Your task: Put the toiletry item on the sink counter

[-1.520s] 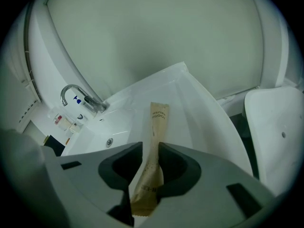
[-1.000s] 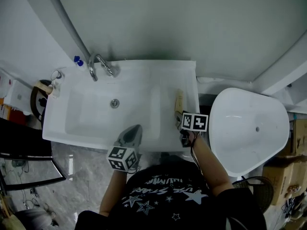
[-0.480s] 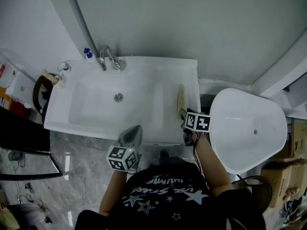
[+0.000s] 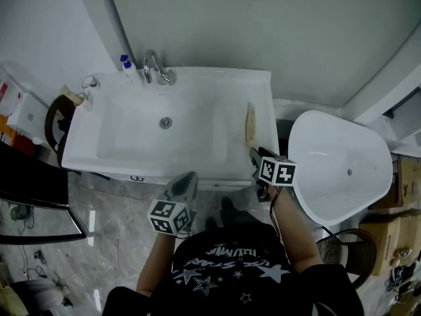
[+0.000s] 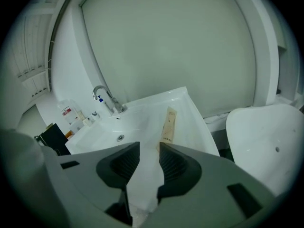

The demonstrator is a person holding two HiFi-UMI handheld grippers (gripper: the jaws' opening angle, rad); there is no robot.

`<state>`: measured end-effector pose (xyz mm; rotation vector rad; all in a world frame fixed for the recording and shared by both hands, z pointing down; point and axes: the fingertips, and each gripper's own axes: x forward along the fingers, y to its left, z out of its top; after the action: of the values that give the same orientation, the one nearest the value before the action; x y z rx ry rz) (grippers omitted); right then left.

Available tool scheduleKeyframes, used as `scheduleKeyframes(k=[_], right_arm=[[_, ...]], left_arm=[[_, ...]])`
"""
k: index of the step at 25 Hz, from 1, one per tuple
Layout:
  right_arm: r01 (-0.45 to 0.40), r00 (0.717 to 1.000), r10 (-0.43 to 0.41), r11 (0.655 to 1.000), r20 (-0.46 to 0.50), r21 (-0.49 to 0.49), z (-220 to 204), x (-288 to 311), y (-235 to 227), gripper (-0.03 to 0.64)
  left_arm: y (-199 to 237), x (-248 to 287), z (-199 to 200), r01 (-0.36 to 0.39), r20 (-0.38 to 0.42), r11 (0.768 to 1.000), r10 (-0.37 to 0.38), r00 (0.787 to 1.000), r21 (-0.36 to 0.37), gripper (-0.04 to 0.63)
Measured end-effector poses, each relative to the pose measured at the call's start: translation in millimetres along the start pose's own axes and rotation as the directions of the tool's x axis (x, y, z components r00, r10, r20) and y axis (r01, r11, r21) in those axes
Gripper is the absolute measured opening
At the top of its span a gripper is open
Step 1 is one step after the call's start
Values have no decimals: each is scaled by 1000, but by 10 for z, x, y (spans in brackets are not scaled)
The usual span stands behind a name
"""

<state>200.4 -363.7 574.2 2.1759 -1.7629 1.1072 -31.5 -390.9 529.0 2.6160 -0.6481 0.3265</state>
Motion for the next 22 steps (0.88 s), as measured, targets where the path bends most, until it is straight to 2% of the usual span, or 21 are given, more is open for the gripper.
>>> scheduleKeyframes(k=[7, 14, 22], right_arm=[[-81, 995, 85, 994, 48, -80, -97, -196, 338, 27], [-173, 982, 181, 976, 47, -135, -99, -166, 642, 15], [-230, 972, 234, 954, -2, -191, -167, -269, 659, 15]], left_arm=[[73, -156, -78, -5, 4, 1000, 5, 1000, 13, 20], [95, -301, -151, -30, -5, 999, 30, 1000, 14, 20], [-128, -309, -127, -61, 19, 998, 61, 998, 8, 20]])
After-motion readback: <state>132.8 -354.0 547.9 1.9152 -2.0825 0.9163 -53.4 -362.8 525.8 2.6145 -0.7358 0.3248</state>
